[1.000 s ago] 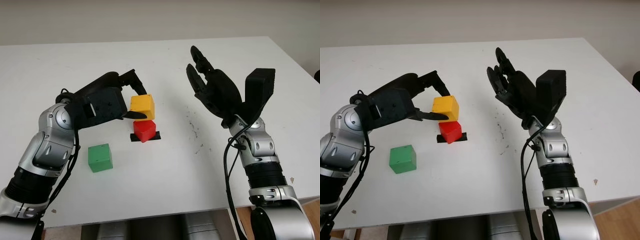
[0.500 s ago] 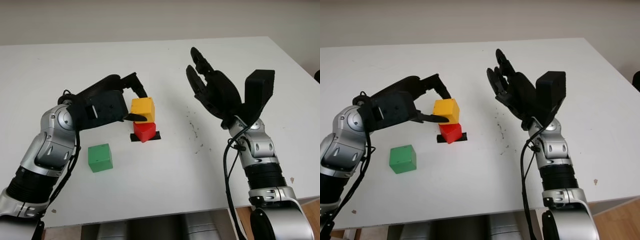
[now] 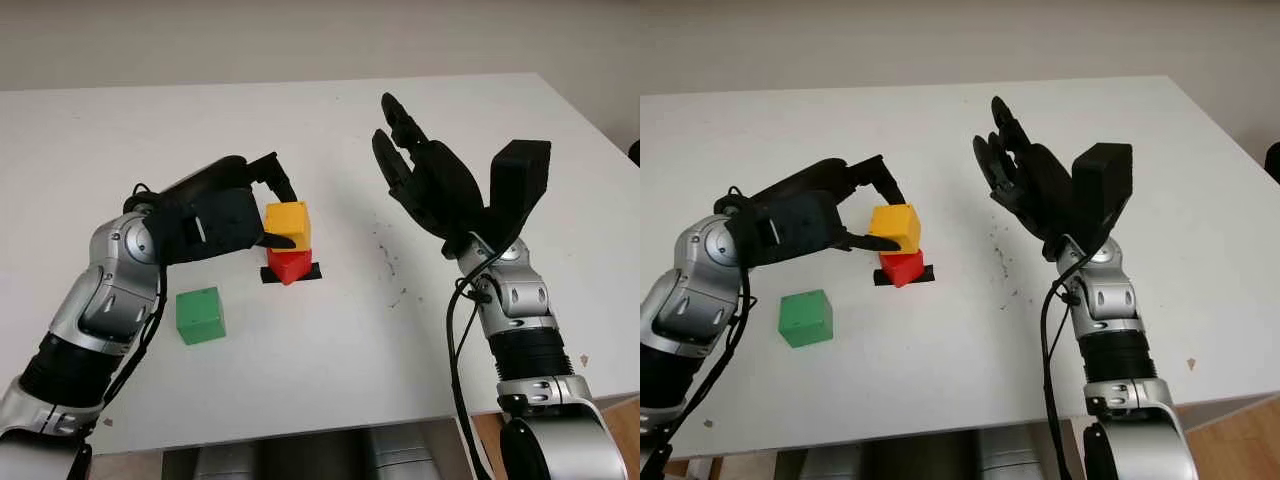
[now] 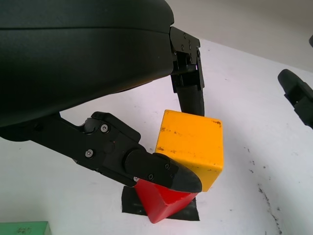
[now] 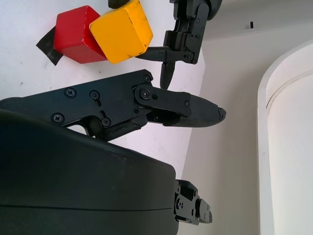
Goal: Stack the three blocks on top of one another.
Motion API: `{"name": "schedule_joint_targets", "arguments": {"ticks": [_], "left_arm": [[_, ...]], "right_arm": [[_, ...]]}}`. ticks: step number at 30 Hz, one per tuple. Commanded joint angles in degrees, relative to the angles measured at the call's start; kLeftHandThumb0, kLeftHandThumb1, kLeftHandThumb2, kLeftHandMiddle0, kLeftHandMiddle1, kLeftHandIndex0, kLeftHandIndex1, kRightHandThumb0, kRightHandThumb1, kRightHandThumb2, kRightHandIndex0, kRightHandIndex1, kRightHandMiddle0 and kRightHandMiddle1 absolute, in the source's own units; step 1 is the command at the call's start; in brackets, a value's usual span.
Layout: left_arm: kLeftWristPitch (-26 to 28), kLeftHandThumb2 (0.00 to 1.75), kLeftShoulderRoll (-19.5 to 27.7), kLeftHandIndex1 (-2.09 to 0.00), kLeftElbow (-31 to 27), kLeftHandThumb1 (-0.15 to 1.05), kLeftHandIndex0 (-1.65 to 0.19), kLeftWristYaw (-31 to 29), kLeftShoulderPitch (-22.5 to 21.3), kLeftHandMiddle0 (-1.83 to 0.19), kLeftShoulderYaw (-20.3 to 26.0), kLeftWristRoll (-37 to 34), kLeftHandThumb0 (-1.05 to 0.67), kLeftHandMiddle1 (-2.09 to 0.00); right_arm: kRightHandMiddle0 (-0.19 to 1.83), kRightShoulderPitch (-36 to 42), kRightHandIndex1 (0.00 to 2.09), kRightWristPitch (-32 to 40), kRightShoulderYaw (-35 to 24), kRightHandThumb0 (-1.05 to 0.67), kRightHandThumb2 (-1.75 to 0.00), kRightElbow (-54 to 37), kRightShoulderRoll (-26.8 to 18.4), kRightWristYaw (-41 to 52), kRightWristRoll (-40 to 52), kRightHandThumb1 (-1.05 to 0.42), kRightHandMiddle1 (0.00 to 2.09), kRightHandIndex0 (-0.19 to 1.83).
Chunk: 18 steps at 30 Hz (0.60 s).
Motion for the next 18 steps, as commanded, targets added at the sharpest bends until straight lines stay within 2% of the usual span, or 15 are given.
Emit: {"name": "schedule_joint_targets", "arguments": {"ticks": [1,10,18], "left_arm": [[-0.39,0.27,-0.32,-1.72,0.45,1.05,-0.24,0.51,-1.68,-0.10,-0.19,0.43,-0.41,-0.06],[-1.90,0.27,-0.41,-1.81,2.26,1.05,-0.23,1.06,-1.66,-0.12,0.05,0.60,-0.42,-0.06],[-2.75,0.27,-0.33,-1.78,3.24,1.05,-0.25,1.14,-1.79,-0.12,0.03,0.73,-0.42,-0.06]], "right_arm": [[-0.19,0.10,0.00,0.32,-0.31,-0.58,-0.53,-1.51,-0.31,0.02,0.21,-1.05,0.00,-0.19],[-0.19,0.08,0.00,1.26,-0.41,-0.58,-0.54,-1.98,-0.36,-0.02,0.13,-1.05,0.00,-0.19],[-0.19,0.42,0.00,2.15,-0.35,-0.57,-0.52,-3.17,-0.39,-0.64,0.14,-1.05,0.00,-0.19]]}}
